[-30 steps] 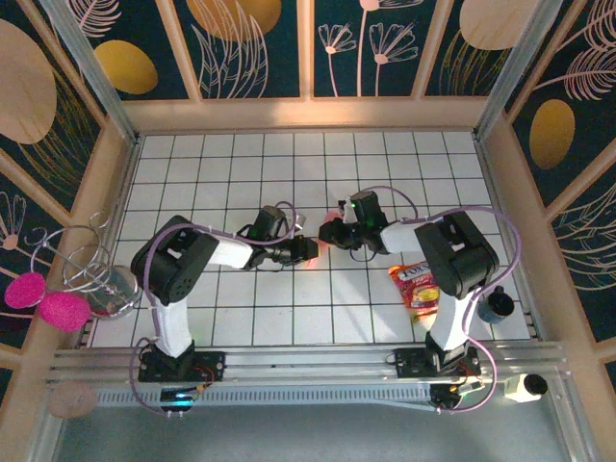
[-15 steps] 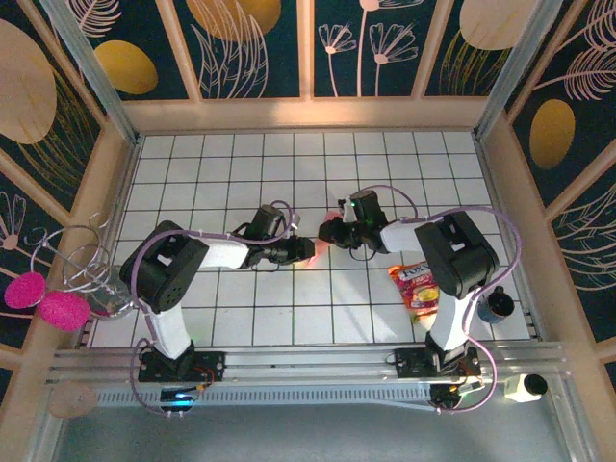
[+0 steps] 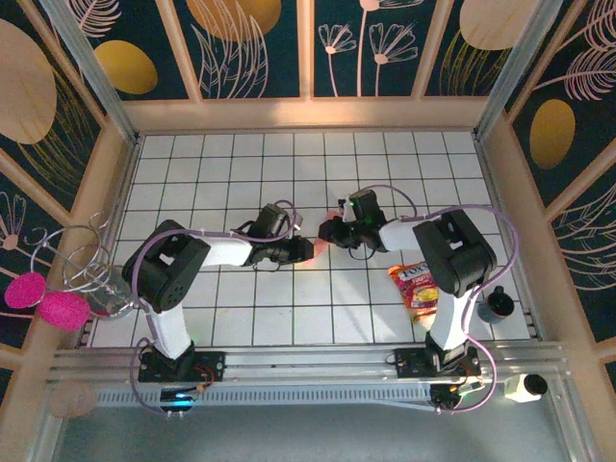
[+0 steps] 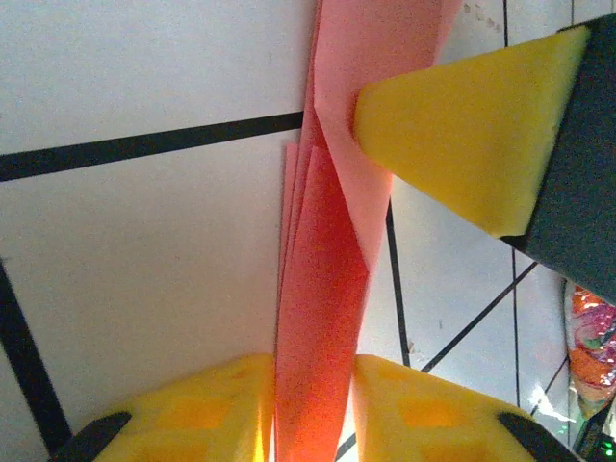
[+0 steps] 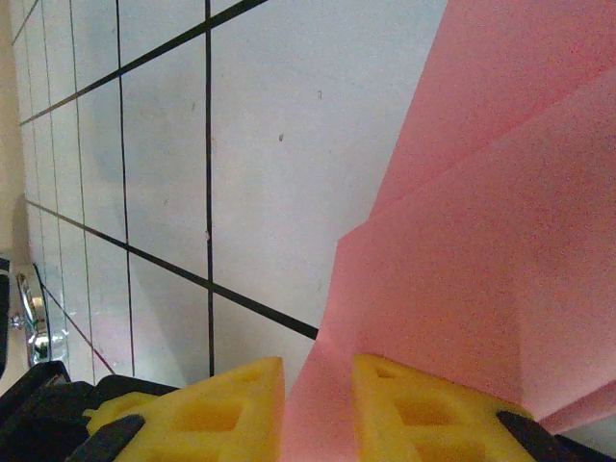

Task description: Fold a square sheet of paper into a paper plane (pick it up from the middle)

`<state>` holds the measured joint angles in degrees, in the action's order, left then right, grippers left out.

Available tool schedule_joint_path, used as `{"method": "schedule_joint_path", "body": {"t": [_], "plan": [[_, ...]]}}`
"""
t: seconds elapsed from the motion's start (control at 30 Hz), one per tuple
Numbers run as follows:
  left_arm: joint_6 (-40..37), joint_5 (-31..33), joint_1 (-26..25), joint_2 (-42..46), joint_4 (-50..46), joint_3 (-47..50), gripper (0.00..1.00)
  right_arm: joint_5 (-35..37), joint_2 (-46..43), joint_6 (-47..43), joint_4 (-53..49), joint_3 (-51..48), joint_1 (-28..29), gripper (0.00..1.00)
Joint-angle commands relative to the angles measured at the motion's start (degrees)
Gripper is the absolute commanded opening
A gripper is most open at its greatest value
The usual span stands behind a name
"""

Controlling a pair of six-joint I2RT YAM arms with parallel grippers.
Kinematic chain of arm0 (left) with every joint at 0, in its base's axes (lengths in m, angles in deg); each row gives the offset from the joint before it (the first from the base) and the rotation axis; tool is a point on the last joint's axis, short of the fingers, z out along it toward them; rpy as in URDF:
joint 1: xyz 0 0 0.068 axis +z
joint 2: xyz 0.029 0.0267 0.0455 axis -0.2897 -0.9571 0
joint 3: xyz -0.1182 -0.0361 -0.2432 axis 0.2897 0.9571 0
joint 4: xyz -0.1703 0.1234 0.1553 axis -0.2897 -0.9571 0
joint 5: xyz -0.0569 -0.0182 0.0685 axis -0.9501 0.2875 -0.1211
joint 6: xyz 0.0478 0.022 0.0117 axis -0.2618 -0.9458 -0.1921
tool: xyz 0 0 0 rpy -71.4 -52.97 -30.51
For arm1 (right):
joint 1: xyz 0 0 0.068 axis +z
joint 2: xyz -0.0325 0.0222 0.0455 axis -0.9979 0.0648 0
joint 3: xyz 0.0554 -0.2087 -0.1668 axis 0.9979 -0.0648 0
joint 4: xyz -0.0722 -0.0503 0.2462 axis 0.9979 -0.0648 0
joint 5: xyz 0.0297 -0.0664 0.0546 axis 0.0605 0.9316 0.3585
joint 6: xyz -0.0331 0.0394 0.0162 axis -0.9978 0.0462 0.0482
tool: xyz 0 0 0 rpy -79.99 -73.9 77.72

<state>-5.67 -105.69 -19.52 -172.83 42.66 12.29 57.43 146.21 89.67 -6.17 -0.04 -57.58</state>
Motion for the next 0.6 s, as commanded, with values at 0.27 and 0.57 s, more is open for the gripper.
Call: {"method": "schedule_joint_path", "body": {"t": [0.27, 0.57], "plan": [[-0.89, 5.14, -0.48, -5.31, -5.66, 0.06, 0.19, 1.18, 0.59, 0.25, -2.01, 1.54, 0.30, 0.25], [-1.11, 6.31, -0.47, -7.05, -6.89, -0.12, 0.18, -1.39, -4.90, -0.71, -1.24, 1.21, 0.60, 0.27]]}}
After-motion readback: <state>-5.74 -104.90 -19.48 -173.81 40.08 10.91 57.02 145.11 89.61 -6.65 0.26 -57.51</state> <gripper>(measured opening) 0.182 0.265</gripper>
